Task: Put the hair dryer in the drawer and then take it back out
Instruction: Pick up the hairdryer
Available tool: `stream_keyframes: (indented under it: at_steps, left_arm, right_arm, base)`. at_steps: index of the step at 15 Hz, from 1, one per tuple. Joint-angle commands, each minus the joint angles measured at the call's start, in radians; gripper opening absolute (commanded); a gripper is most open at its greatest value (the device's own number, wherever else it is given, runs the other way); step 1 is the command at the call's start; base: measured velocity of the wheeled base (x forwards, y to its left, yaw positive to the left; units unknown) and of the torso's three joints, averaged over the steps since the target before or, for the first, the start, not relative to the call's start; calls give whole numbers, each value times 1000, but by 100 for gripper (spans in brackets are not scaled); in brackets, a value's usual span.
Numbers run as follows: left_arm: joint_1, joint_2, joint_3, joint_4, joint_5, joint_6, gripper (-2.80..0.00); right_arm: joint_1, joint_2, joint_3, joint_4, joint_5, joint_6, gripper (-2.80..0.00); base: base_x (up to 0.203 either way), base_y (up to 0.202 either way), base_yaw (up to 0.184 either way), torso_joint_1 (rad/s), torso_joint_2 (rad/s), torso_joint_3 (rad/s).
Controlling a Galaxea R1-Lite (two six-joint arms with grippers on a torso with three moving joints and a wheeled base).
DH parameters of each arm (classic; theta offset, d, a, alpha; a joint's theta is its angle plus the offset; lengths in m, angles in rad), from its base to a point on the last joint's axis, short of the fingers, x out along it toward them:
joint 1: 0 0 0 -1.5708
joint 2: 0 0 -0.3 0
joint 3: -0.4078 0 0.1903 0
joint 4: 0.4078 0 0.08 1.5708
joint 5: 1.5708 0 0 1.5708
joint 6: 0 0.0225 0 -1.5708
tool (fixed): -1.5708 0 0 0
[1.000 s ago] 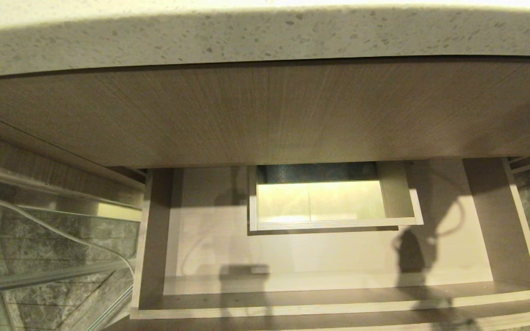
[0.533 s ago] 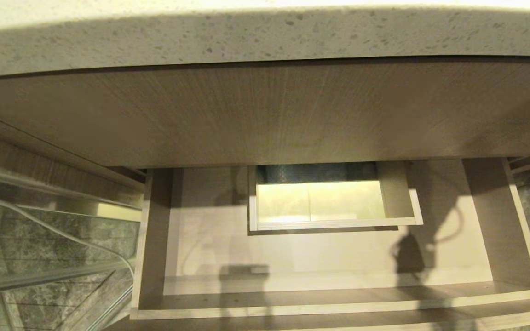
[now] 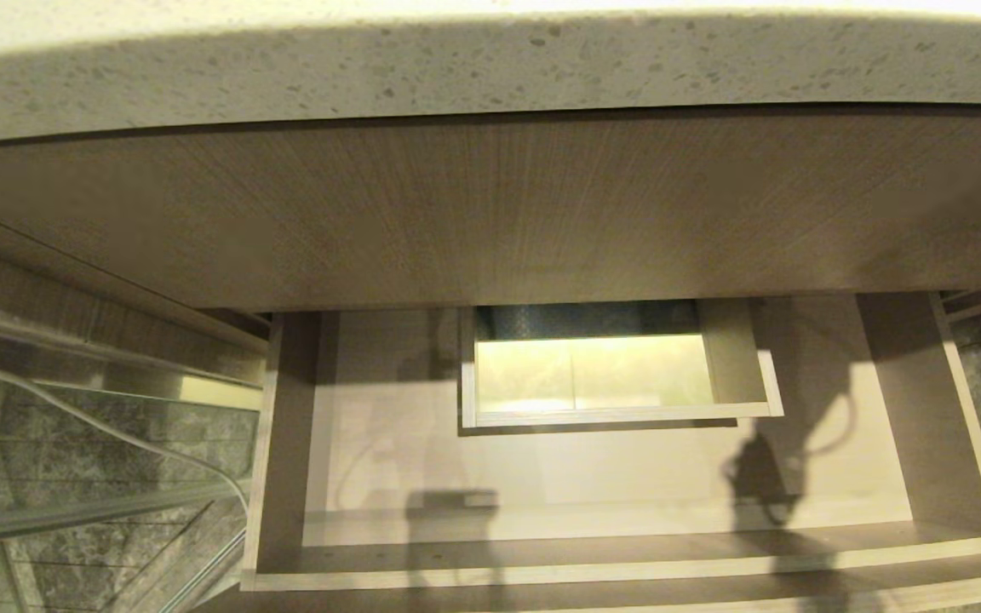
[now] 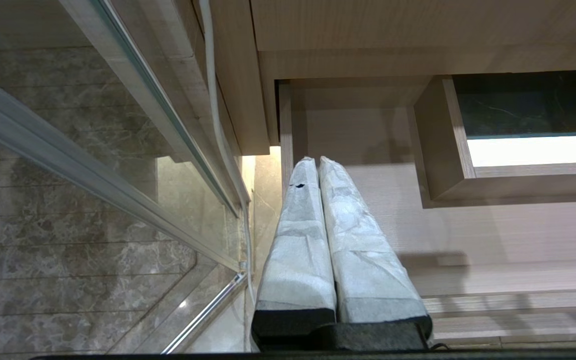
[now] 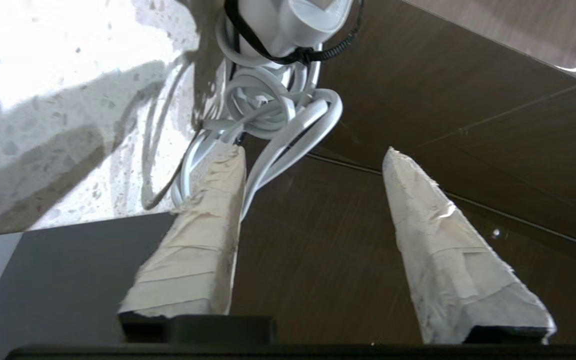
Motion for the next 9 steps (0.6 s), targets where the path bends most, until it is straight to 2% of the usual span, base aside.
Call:
stream_keyframes:
  at_steps: [1, 9]
  left_arm:
    - [0, 0, 40, -1, 0, 0, -280]
    - [0, 0, 40, -1, 0, 0, -280]
  right_arm:
    - [-2, -1, -4, -2, -2, -2, 0]
    - [-37, 10, 19, -36, -83, 3, 0]
  base:
    - [0, 0, 0, 0, 0, 0]
    - [0, 0, 0, 0, 0, 0]
